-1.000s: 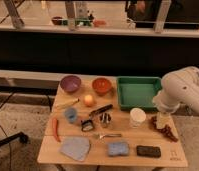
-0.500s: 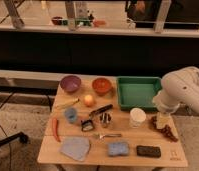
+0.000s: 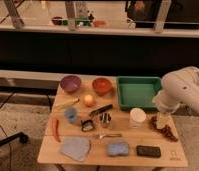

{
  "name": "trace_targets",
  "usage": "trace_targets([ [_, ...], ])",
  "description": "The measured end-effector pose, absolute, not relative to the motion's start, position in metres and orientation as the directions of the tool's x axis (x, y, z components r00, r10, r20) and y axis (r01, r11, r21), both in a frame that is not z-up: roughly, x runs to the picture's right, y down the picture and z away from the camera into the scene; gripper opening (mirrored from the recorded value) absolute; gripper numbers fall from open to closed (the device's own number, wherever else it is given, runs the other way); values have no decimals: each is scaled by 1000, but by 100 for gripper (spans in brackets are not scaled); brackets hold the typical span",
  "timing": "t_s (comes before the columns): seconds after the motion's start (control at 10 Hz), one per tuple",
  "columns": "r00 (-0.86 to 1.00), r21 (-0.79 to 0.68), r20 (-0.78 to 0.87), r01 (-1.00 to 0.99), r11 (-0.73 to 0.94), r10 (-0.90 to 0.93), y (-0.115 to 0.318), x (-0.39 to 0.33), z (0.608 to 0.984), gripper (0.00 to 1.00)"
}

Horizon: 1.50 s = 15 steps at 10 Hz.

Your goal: Place pepper in red bowl

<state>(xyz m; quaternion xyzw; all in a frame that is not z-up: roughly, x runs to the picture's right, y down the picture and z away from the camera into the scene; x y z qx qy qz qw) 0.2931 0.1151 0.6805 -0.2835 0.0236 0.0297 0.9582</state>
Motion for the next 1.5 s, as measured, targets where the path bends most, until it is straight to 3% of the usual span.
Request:
trace_targets([
  [0.9,997,-542,-62,-70,838,43,115,294,680,80],
  [1.5,997,-509,63,79,857,-55,118,270,684,80],
])
